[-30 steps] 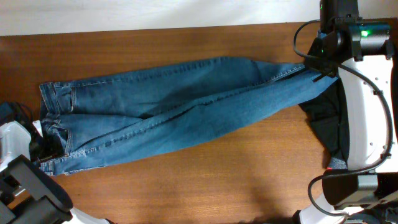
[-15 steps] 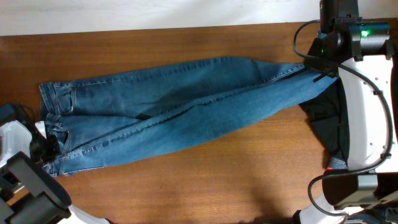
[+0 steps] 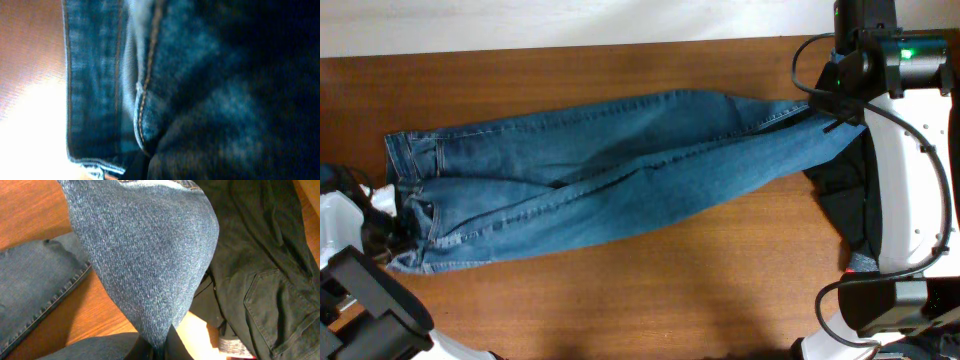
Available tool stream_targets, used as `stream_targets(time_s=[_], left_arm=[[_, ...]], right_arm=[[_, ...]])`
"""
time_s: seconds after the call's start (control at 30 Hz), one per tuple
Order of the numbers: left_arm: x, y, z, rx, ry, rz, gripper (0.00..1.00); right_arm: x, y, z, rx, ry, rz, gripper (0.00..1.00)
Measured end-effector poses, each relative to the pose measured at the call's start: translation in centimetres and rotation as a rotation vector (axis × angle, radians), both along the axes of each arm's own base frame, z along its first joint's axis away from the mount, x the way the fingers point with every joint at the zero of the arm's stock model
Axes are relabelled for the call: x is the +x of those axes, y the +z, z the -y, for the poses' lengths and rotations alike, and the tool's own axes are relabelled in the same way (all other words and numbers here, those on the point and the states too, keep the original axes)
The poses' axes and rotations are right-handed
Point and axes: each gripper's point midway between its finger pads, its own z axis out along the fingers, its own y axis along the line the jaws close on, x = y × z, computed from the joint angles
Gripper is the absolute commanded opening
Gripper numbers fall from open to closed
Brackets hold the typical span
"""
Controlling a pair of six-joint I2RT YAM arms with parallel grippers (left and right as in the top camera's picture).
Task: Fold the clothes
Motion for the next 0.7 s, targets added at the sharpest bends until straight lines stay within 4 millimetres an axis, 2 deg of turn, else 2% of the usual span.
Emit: stream_targets(time_s=[0.13,0.3,0.5,0.7], left_arm=[[2.9,2.5,1.8,-0.134,-0.026,0.128,0.00],[6.6,6.8,2.4,-0.206,-0.062,0.301,0.01],[10.4,11.1,1.3,-0.169,-0.098,0.471,0.00],[13.9,13.3,-0.8,-0.095,-0.055,0.631,0.00]], right_arm=[[0.3,0.1,0.0,0.000,-0.001,0.013,0.04],[1.8,0.8,0.0,0.000,0.000,0.082,0.04],[4.0,0.7,0.0,-0.003,0.002,0.140,0.04],[7.7,-1.1,0.1,-0.007,0.010,0.178,0.04]])
